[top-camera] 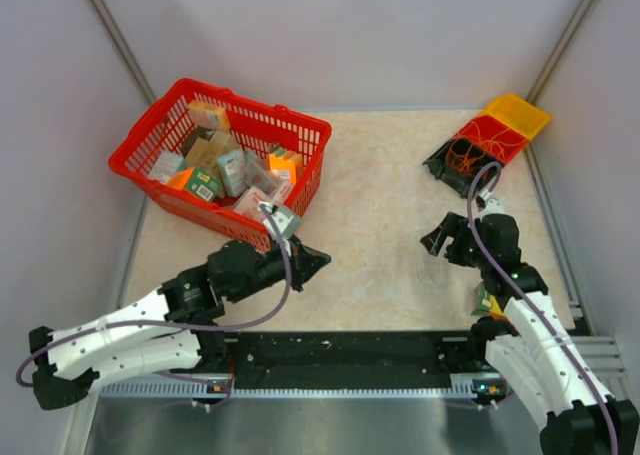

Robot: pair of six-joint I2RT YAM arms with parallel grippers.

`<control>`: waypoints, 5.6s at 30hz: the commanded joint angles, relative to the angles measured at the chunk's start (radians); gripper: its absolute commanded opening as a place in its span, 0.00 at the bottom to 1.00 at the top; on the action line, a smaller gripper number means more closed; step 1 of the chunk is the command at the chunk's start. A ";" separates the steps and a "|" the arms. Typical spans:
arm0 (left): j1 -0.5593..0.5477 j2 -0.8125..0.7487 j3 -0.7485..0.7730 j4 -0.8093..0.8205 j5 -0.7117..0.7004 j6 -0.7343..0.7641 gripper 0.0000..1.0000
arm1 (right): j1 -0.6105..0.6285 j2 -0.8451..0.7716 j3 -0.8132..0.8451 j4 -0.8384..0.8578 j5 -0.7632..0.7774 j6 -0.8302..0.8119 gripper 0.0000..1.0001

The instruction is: Untangle the cables

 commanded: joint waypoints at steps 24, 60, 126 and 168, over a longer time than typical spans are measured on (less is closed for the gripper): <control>0.005 0.111 -0.531 0.365 0.027 -0.368 0.71 | 0.606 0.408 0.022 0.416 -0.035 0.039 0.96; 0.002 -0.101 -0.757 0.509 -0.073 -0.432 0.66 | 0.611 0.464 0.364 -0.007 0.725 0.098 0.00; 0.033 0.089 -0.671 0.563 0.053 -0.338 0.63 | 0.126 0.927 1.037 0.004 0.634 -0.069 0.94; 0.049 0.252 -0.587 0.546 0.072 -0.372 0.60 | 0.453 0.569 0.097 -0.173 0.502 0.248 0.54</control>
